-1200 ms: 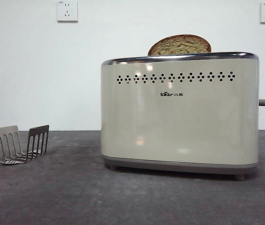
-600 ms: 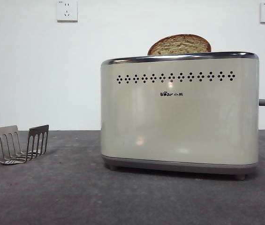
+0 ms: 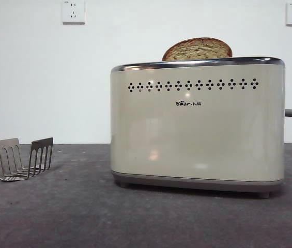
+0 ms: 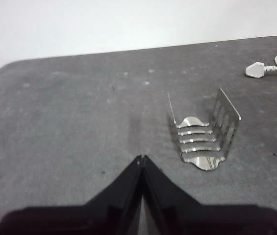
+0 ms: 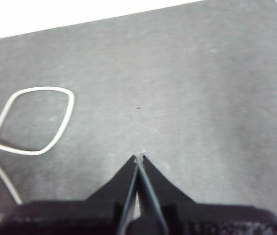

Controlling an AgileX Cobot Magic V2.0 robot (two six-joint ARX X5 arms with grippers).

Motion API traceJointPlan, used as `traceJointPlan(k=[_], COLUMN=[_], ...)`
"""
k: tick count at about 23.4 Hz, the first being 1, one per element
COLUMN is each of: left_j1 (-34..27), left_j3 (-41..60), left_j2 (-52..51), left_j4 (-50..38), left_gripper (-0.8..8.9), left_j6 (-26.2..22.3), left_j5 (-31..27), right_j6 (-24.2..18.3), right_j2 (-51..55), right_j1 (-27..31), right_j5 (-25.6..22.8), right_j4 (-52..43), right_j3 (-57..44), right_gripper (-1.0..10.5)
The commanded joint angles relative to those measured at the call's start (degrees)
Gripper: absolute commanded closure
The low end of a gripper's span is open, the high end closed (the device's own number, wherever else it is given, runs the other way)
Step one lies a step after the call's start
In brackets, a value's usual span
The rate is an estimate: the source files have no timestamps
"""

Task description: Pick up a slice of bread from the rack,put the bread on the toaster,press the button

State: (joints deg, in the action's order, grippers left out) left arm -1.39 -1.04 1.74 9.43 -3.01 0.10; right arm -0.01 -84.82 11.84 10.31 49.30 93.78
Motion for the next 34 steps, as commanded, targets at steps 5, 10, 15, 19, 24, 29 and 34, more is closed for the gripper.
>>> traceJointPlan(k=[5,10,15,19,24,29,34], left_j1=[-0.2,-0.2,-0.2,-0.2,-0.2,-0.2,-0.2], left_j3=[0.6,0.6,0.6,0.6,0.6,0.6,0.6], left_j2=[-1.5,-0.9,0.4,1.4,2.2,2.4,2.4], left_j4=[0.4,0.1,0.1,0.1,0.1,0.1,0.1], left_gripper=[8.17,8.17,8.17,8.17,8.17,8.17,8.17], left_j6=[4.6,5.0,4.9,5.0,5.0,4.9,5.0], left_j5=[0.0,0.3,0.3,0.3,0.3,0.3,0.3], right_j6=[-0.3,-0.2,-0.2,-0.2,-0.2,-0.3,-3.1], right_j2=[-0.5,-0.5,-0.5,-0.6,2.4,14.6,34.1], right_j1=[-0.2,-0.2,-0.2,-0.2,-1.7,-6.2,-10.0], right_j5=[-1.0,-1.0,-1.0,-1.0,-4.4,-4.9,-5.4], right_j4=[-0.4,-0.4,-0.4,-0.6,-0.3,-12.1,-40.7], right_j3=[0.2,0.2,0.2,0.1,0.0,-10.7,-40.6], right_gripper=[9.5,9.5,9.5,9.5,9.5,9.5,9.5])
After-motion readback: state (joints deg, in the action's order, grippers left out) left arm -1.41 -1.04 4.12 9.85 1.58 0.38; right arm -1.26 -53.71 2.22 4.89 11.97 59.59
